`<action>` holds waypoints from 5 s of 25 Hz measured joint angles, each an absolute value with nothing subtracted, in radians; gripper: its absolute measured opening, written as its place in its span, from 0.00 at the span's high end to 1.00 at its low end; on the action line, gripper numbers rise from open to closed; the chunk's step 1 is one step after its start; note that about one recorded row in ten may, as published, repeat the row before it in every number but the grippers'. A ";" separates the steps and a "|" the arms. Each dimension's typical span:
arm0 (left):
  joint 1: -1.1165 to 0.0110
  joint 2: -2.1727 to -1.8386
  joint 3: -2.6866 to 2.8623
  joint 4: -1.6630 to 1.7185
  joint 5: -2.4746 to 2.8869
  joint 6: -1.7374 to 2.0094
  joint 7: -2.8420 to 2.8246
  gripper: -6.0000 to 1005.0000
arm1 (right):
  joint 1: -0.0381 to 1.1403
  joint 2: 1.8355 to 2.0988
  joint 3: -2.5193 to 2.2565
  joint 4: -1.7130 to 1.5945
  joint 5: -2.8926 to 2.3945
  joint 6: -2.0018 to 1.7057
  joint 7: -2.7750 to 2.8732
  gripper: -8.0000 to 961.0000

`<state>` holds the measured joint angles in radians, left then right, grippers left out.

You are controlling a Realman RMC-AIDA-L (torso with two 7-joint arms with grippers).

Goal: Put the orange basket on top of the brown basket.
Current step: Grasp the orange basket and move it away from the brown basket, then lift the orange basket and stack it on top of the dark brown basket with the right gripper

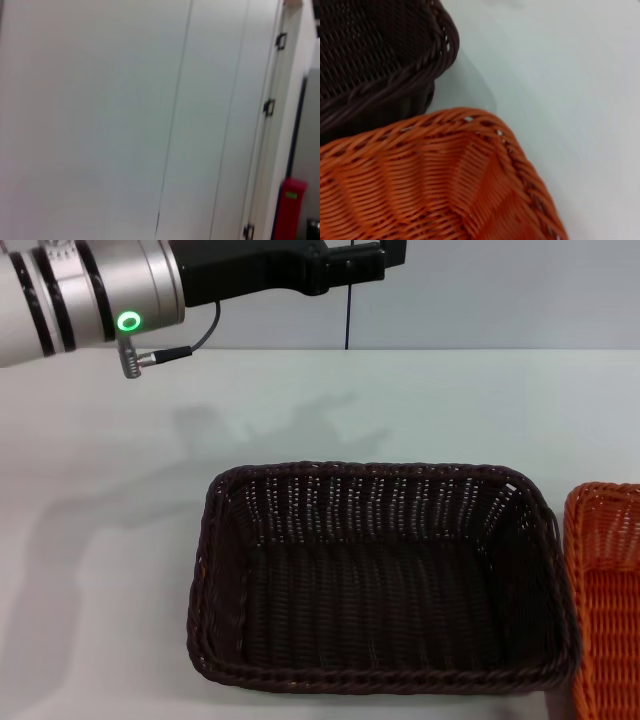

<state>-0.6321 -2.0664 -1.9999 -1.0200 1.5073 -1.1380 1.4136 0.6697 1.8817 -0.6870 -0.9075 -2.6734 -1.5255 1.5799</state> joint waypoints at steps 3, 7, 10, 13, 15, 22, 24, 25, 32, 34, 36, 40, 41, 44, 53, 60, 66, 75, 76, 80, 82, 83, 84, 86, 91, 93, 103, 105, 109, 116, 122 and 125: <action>-0.616 -2.067 -1.982 -1.020 1.463 -1.136 1.456 0.14 | 0.673 1.882 -0.692 -0.874 -2.674 -1.499 1.567 0.30; -0.599 -2.068 -1.964 -1.017 1.413 -1.132 1.509 0.14 | 0.673 1.882 -0.692 -0.861 -2.670 -1.498 1.562 0.31; -0.566 -2.070 -1.920 -0.971 1.276 -1.123 1.676 0.14 | 0.669 1.887 -0.692 -0.859 -2.666 -1.500 1.562 0.34; -0.570 -2.070 -1.898 -0.823 1.115 -1.128 1.860 0.14 | 0.666 1.890 -0.691 -0.861 -2.666 -1.500 1.561 0.39; -0.576 -2.070 -1.900 -0.800 1.105 -1.130 1.872 0.14 | 0.662 1.894 -0.683 -0.867 -2.666 -1.506 1.559 0.42; -0.584 -2.068 -1.903 -0.783 1.100 -1.130 1.879 0.14 | 0.660 1.889 -0.677 -0.870 -2.665 -1.527 1.562 0.58; -0.585 -2.068 -1.902 -0.784 1.098 -1.130 1.880 0.14 | 0.660 1.888 -0.677 -0.870 -2.665 -1.534 1.563 0.60; -0.586 -2.068 -1.902 -0.784 1.096 -1.130 1.880 0.14 | 0.660 1.888 -0.677 -0.874 -2.665 -1.540 1.564 0.61; -0.586 -2.068 -1.903 -0.783 1.090 -1.131 1.881 0.14 | 0.655 1.885 -0.678 -0.885 -2.665 -1.559 1.566 0.67; -0.586 -2.068 -1.904 -0.782 1.089 -1.132 1.881 0.14 | 0.650 1.885 -0.678 -0.896 -2.665 -1.562 1.567 0.68; -0.586 -2.068 -1.904 -0.782 1.086 -1.132 1.881 0.14 | 0.646 1.885 -0.664 -0.909 -2.666 -1.573 1.568 0.68; -0.586 -2.068 -1.904 -0.782 1.084 -1.131 1.881 0.14 | 0.637 1.861 -0.575 -0.931 -2.619 -1.636 1.563 0.69; -0.586 -2.068 -1.904 -0.782 1.083 -1.130 1.881 0.14 | 0.637 1.861 -0.575 -0.931 -2.619 -1.636 1.563 0.70; -0.586 -2.068 -1.904 -0.782 1.078 -1.128 1.882 0.14 | 0.613 1.818 -0.539 -0.932 -2.511 -1.694 1.562 0.70; -0.583 -2.066 -1.913 -0.775 1.077 -1.126 1.882 0.14 | 0.582 1.772 -0.361 -0.974 -2.417 -1.767 1.550 0.74; -0.586 -2.065 -1.921 -0.768 1.077 -1.128 1.882 0.14 | 0.565 1.765 -0.254 -0.986 -2.293 -1.763 1.573 0.79; -0.585 -2.065 -1.925 -0.767 1.077 -1.130 1.882 0.14 | 0.549 1.767 -0.219 -0.986 -2.175 -1.729 1.609 0.79; -0.585 -2.063 -1.935 -0.764 1.077 -1.127 1.882 0.14 | 0.548 1.786 -0.213 -0.970 -2.009 -1.678 1.647 0.79; -0.585 -2.062 -1.942 -0.762 1.077 -1.128 1.882 0.14 | 0.547 1.786 -0.213 -0.969 -1.980 -1.674 1.656 0.79; -0.585 -2.062 -1.955 -0.757 1.079 -1.129 1.882 0.14 | 0.545 1.791 -0.217 -0.956 -1.860 -1.649 1.693 0.79; -0.585 -2.062 -1.966 -0.757 1.079 -1.127 1.882 0.14 | 0.546 1.795 -0.219 -0.951 -1.843 -1.648 1.697 0.79; -0.585 -2.062 -1.975 -0.757 1.081 -1.127 1.884 0.14 | 0.549 1.802 -0.219 -0.947 -1.832 -1.648 1.697 0.79; -0.585 -2.062 -1.995 -0.757 1.082 -1.127 1.888 0.14 | 0.552 1.811 -0.220 -0.944 -1.820 -1.649 1.698 0.79; -0.585 -2.062 -2.026 -0.757 1.082 -1.129 1.897 0.14 | 0.558 1.833 -0.221 -0.941 -1.796 -1.652 1.698 0.79; -0.584 -2.062 -2.133 -0.753 1.077 -1.126 1.927 0.14 | 0.574 1.919 -0.225 -0.940 -1.741 -1.654 1.713 0.79; -0.585 -2.061 -2.164 -0.749 1.077 -1.125 1.935 0.14 | 0.578 1.962 -0.230 -0.941 -1.724 -1.651 1.717 0.79; -0.641 -2.044 -2.265 -0.702 1.097 -1.064 1.972 0.14 | 0.530 2.078 -0.329 -0.674 -1.511 -1.675 1.585 0.79; -0.657 -2.044 -2.266 -0.700 1.111 -1.042 1.973 0.14 | 0.508 2.077 -0.352 -0.595 -1.499 -1.688 1.504 0.79; -0.691 -2.047 -2.278 -0.686 1.141 -1.017 1.973 0.14 | 0.495 2.074 -0.365 -0.532 -1.507 -1.715 1.458 0.79; -0.730 -2.055 -2.288 -0.648 1.162 -0.989 1.982 0.14 | 0.443 2.073 -0.386 -0.365 -1.506 -1.760 1.371 0.79; -0.753 -2.055 -2.287 -0.621 1.163 -0.970 1.985 0.14 | 0.405 2.077 -0.375 -0.188 -1.498 -1.776 1.264 0.77; -0.767 -2.055 -2.282 -0.603 1.163 -0.959 1.991 0.14 | 0.394 2.077 -0.366 -0.107 -1.496 -1.772 1.226 0.76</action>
<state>-0.7665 -2.0555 -2.2819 -0.6031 1.1631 -0.9586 1.9914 0.3941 2.0768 -0.3657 -0.1070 -1.4961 -1.7718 1.2258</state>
